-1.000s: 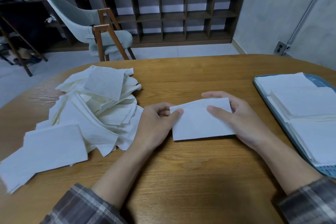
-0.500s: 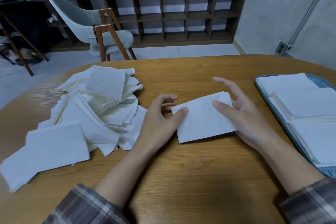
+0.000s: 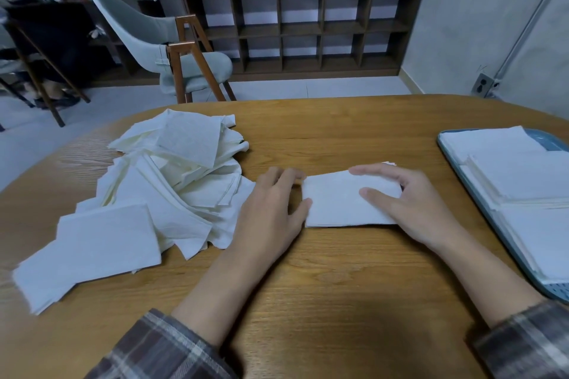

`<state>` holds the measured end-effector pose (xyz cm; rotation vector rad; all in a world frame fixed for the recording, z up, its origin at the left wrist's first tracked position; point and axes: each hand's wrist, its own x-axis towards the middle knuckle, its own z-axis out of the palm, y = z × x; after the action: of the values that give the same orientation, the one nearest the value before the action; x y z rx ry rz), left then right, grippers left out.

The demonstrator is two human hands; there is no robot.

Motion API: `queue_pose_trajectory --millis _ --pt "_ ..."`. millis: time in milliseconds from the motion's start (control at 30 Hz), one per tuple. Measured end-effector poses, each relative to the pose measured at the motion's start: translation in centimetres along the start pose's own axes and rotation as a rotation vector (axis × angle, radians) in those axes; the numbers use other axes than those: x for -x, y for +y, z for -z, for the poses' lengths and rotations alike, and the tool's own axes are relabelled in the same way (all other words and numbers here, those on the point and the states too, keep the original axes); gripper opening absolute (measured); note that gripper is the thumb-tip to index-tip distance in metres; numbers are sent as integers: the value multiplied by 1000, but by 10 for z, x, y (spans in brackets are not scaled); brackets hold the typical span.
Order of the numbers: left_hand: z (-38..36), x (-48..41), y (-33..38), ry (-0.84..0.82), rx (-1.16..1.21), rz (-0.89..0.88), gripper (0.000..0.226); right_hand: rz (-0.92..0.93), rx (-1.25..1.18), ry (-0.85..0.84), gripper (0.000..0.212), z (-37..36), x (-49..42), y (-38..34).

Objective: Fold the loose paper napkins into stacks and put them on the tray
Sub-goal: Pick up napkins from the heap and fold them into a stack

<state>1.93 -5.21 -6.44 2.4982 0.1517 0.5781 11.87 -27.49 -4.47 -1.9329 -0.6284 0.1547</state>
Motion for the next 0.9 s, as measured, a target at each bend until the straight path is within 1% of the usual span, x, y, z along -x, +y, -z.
queue_pose_trajectory --millis 67,133,267,333,400,467,600,667,733,800,900 --pt "5 2 -5 61 -130 -14 26 1 13 36 31 2 -1 3" --pt "11 4 -8 109 -208 -31 23 0 34 43 31 4 -2 6" --pt "20 7 -20 165 -398 -9 34 -10 44 32 32 4 -2 7" --pt "24 8 -26 140 -421 43 32 -11 39 38 32 4 -3 8" --pt "26 9 -30 86 -361 80 29 -12 40 38 31 5 -3 7" --pt "25 7 -34 63 -304 73 27 -14 41 35 31 5 -3 8" --pt "12 6 -24 38 -176 -78 21 -20 44 40 31 6 -4 11" --pt "2 4 -14 24 -80 -162 18 -25 56 86 30 7 -6 13" --pt "-9 -1 -6 16 16 -208 16 -38 85 172 30 9 -8 15" --pt "-14 -5 2 -5 167 -191 18 -53 94 248 30 11 -10 17" --pt "-9 -6 9 -57 378 -134 27 -80 93 289 30 12 -11 19"
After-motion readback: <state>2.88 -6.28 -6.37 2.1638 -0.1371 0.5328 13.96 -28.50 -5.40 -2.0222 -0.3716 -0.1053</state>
